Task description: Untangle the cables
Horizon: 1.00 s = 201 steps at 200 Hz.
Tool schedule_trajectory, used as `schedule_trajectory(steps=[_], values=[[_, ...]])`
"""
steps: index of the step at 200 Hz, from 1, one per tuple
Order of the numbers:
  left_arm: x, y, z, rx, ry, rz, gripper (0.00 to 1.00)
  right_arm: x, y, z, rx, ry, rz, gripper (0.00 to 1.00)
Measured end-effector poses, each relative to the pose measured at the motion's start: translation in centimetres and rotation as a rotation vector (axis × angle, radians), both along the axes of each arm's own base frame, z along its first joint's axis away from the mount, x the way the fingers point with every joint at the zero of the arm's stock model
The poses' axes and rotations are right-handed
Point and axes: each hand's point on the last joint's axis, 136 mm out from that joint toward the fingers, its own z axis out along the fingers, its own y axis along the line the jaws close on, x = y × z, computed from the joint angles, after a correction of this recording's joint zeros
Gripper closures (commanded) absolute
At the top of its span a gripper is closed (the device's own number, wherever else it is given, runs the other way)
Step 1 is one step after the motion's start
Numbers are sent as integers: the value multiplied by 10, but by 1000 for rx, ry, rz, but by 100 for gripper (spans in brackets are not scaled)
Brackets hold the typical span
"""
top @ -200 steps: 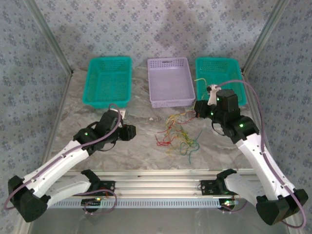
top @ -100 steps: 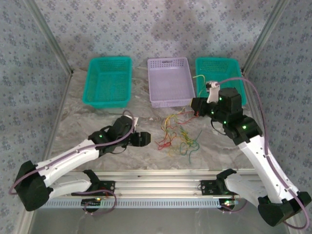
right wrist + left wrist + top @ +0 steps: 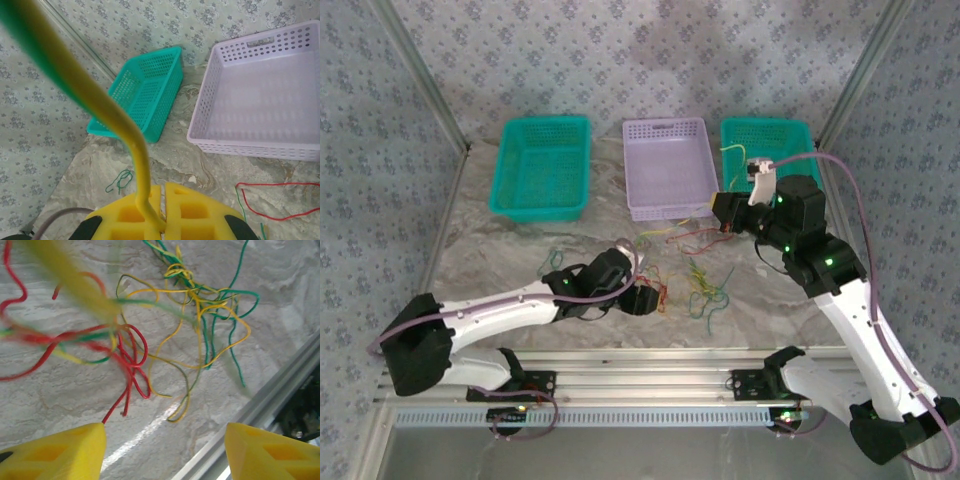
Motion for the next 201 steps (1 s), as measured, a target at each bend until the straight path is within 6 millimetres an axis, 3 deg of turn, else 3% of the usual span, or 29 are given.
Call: schedule_trajectory(steps=[28,58,79,112,158,165,182,201], values=[[6,5,-9,51,-33,11,54,-4,3,10,30,-4,22,100],[12,11,-13,88,-56,36,64,-7,-2,46,69,-52,5,100],[15,14,-14,108,-77,41,68,-11,-9,69,80,-96,-25,100],[18,21,-17,140,-93,62,75,-15,-21,88,110,-117,-62,100],[18,43,-20,147,-122,114,82,-19,-17,109,187,-102,-32,100],[18,48,-18,134,-127,127,79,-21,-17,110,193,-97,-27,100],[22,59,-10,87,-135,177,50,-23,-16,113,204,-91,-13,100],[28,68,3,22,-153,226,30,-25,-13,116,212,-89,7,100]])
